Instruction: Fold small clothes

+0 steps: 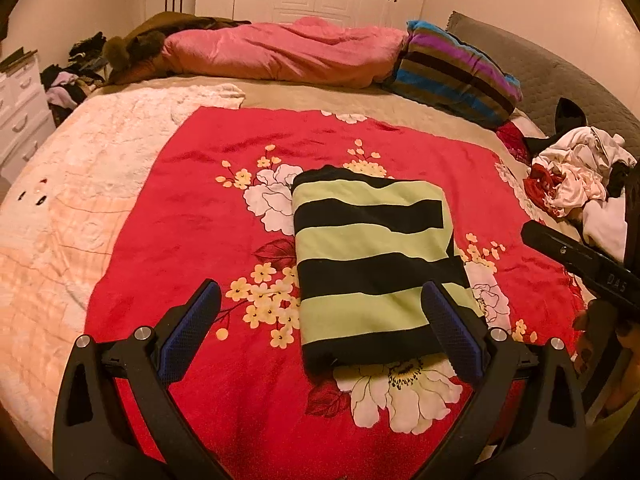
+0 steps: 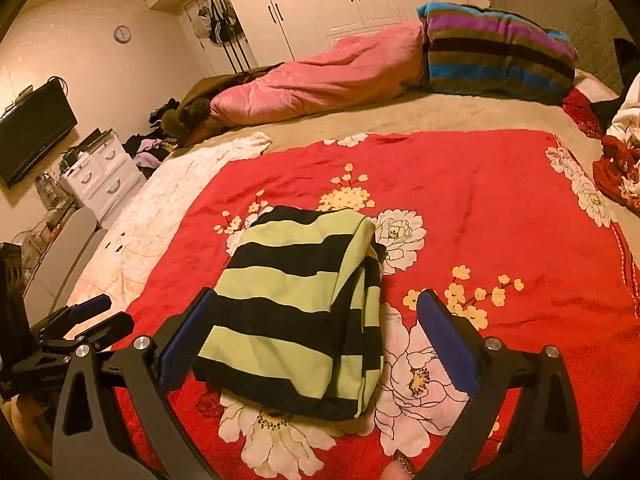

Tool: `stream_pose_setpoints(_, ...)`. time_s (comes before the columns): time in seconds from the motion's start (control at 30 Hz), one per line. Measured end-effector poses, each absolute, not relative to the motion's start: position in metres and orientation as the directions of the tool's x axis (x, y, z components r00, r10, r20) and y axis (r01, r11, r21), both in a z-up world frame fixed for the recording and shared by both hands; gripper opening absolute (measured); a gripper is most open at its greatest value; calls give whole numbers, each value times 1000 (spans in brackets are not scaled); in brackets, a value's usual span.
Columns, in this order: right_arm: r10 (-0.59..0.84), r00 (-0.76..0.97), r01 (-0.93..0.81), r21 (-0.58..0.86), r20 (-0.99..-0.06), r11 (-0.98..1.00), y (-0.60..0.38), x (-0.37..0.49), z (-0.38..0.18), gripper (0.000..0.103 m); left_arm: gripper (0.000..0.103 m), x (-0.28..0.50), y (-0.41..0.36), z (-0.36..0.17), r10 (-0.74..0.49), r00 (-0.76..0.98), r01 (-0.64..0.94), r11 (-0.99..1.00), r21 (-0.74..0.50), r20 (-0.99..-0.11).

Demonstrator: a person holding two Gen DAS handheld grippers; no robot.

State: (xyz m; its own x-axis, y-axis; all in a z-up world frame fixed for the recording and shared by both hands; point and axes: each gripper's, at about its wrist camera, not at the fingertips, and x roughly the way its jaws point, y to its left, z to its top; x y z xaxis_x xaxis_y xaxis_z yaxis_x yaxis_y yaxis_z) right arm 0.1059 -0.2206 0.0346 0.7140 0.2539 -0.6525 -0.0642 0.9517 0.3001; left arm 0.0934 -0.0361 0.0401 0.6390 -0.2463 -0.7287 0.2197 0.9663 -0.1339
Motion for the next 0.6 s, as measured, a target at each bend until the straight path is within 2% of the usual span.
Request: stream_pose_setpoints(0.6,241,787,-105,261,-567,959,-214,44,68,99,94,42,-41,61,-236,709,225,969,-104,-665)
